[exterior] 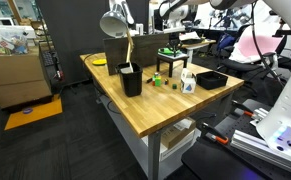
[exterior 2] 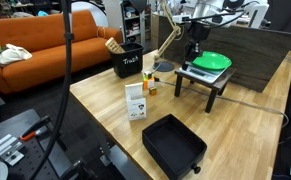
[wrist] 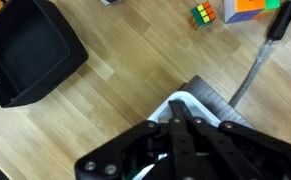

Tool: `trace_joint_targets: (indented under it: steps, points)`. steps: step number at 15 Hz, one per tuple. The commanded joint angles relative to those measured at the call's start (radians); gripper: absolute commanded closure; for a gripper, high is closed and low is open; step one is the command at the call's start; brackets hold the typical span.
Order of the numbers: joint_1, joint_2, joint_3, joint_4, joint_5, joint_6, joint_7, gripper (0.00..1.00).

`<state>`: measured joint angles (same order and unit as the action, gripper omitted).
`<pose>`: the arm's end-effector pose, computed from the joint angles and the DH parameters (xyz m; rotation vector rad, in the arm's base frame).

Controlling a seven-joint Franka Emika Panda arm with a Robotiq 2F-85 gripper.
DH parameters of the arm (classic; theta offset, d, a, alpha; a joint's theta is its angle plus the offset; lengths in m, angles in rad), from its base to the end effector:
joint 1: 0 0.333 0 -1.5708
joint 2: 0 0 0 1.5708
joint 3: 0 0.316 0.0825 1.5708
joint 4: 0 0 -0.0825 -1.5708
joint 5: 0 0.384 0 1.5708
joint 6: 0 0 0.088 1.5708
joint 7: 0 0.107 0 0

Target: Press the on/off button on the kitchen scale.

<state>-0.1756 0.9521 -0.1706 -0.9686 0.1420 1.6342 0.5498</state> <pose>0.7227 -0.1978 0.2722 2.7879 -1.3011 -0.4239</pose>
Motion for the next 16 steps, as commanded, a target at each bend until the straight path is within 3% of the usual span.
trace_joint_targets:
  steps: [1,7,16]
  points:
    - [-0.004,0.003,0.008,0.009,0.012,-0.014,-0.001,1.0]
    - [0.053,-0.081,-0.022,-0.07,-0.072,0.086,-0.018,1.0]
    - [0.136,-0.324,-0.009,-0.267,-0.151,0.177,-0.023,1.0]
